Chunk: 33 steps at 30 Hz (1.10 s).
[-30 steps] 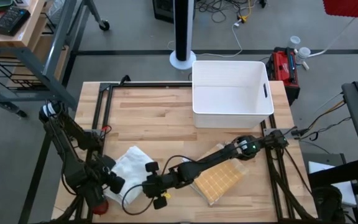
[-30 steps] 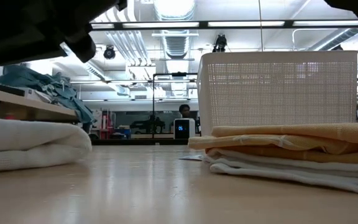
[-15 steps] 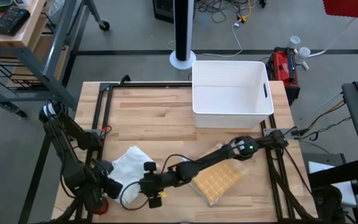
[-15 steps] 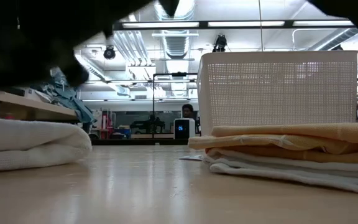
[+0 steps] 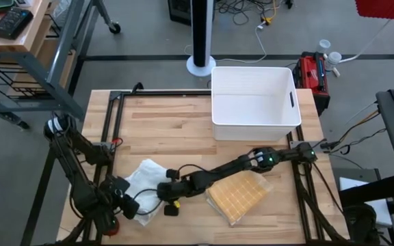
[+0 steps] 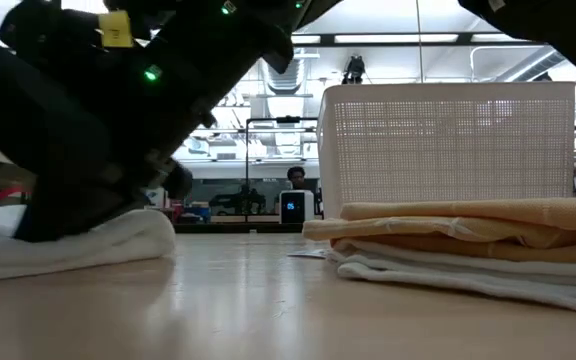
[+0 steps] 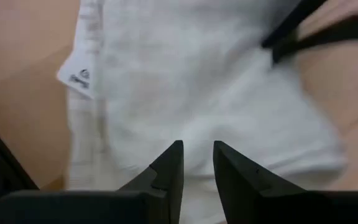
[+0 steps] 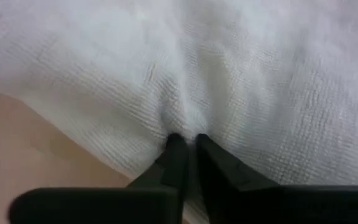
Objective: Fold towel
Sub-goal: Fold the white checkered towel
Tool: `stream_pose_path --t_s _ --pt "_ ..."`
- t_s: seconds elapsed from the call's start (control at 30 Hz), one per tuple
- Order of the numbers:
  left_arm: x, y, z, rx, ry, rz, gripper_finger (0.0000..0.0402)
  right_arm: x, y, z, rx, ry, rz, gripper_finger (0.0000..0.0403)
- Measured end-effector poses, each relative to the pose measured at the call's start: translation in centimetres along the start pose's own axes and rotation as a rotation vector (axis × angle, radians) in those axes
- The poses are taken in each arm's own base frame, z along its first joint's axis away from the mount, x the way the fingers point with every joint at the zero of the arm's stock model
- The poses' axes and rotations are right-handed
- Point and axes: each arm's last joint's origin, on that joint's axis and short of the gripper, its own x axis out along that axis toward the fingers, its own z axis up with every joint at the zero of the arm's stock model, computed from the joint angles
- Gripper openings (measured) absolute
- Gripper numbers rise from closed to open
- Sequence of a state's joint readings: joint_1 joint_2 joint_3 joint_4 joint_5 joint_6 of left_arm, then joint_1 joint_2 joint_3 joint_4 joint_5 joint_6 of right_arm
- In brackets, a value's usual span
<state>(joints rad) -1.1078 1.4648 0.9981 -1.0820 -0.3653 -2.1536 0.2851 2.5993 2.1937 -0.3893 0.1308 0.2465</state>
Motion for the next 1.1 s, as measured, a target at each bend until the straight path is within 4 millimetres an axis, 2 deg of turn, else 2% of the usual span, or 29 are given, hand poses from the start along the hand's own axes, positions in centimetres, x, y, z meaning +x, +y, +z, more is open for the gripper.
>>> stream_pose_path --t_s 0.13,0.37,0.63,0.87,1.1 --pt "0.8 0.0 -0.3 0.04 -0.039 0.028 0.0077 -0.4 -0.3 -0.5 -0.105 0.08 -0.022 0.0005" --pt "3.7 -0.7 -1.3 0.136 -0.145 0.088 0.0077 -2.3 0.3 -1.2 -0.276 0.23 -0.047 0.0002" --pt "6.5 -2.2 -2.8 0.106 -0.137 0.038 0.0077 -6.1 0.4 -2.2 -0.464 0.457 -0.284 0.0001" --pt "8.4 -3.7 -3.3 0.085 -0.184 -0.055 0.0076 -8.9 0.5 -0.9 -0.389 0.454 -0.261 0.0002" --pt "8.6 -4.2 -2.7 0.057 -0.334 -0.14 0.0076 -12.3 0.1 0.1 -0.332 0.388 -0.264 0.0002"
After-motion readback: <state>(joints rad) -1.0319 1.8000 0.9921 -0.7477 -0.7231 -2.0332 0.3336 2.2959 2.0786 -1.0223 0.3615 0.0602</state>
